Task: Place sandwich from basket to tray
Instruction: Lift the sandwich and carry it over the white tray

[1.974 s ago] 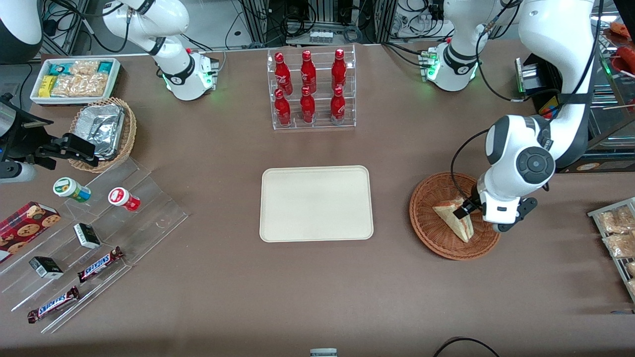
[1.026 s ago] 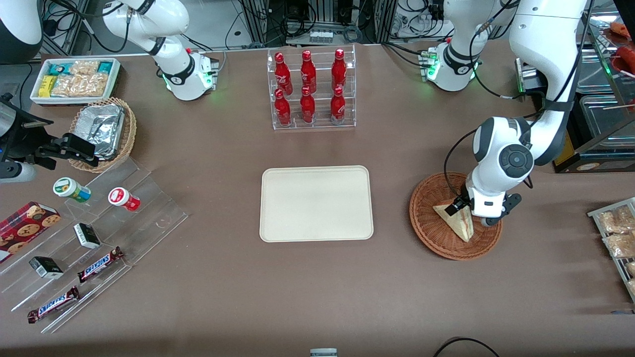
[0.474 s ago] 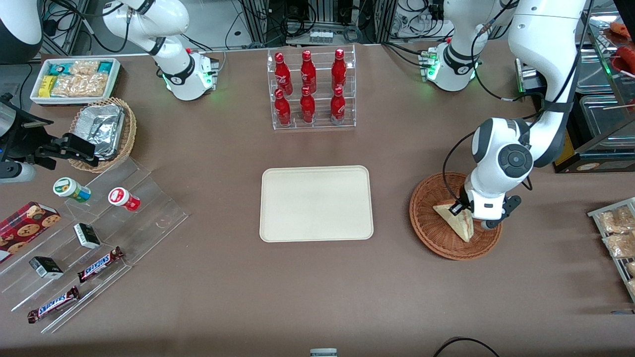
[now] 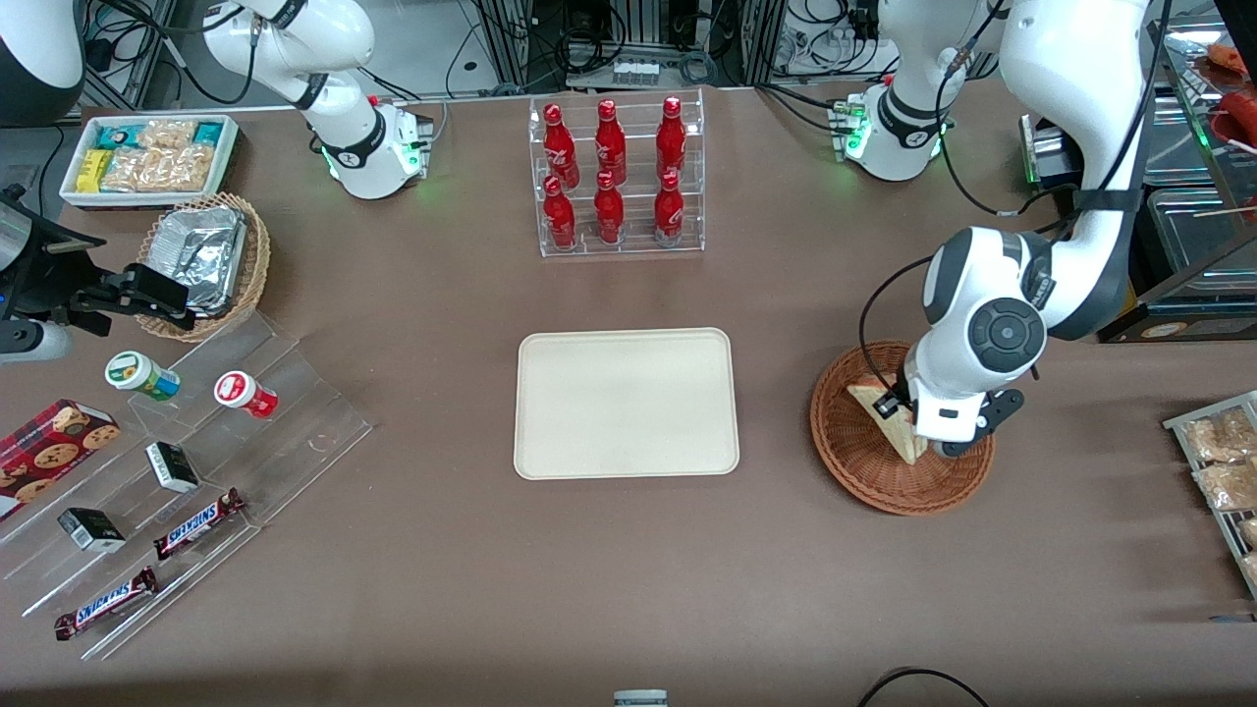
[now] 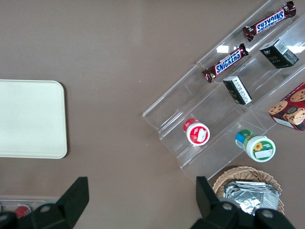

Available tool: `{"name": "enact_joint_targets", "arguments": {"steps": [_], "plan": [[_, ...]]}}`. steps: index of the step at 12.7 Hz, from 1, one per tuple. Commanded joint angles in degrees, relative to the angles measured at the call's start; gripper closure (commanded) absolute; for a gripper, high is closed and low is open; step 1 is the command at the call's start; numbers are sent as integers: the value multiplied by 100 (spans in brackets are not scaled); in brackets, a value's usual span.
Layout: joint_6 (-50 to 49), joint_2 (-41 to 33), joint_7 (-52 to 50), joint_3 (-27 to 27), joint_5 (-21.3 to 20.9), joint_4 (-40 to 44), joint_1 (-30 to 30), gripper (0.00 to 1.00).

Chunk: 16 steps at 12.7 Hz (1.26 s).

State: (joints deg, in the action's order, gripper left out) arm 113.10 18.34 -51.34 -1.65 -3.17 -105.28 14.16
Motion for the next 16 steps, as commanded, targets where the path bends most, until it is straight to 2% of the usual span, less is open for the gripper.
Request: {"name": "enact_joint_targets", "arguments": {"steps": [1, 5, 8, 10, 12, 16], "plan": [[-883, 37, -34, 51, -113, 804, 507, 100], [-904, 177, -51, 25, -26, 1132, 1237, 100], [-789, 870, -43, -37, 10, 1754, 1931, 100], [-719, 1301, -52, -45, 53, 2045, 2169, 100], [-107, 1417, -86, -72, 220, 2055, 2328, 100], [28, 2022, -122, -72, 151, 2458, 2828, 100]]}}
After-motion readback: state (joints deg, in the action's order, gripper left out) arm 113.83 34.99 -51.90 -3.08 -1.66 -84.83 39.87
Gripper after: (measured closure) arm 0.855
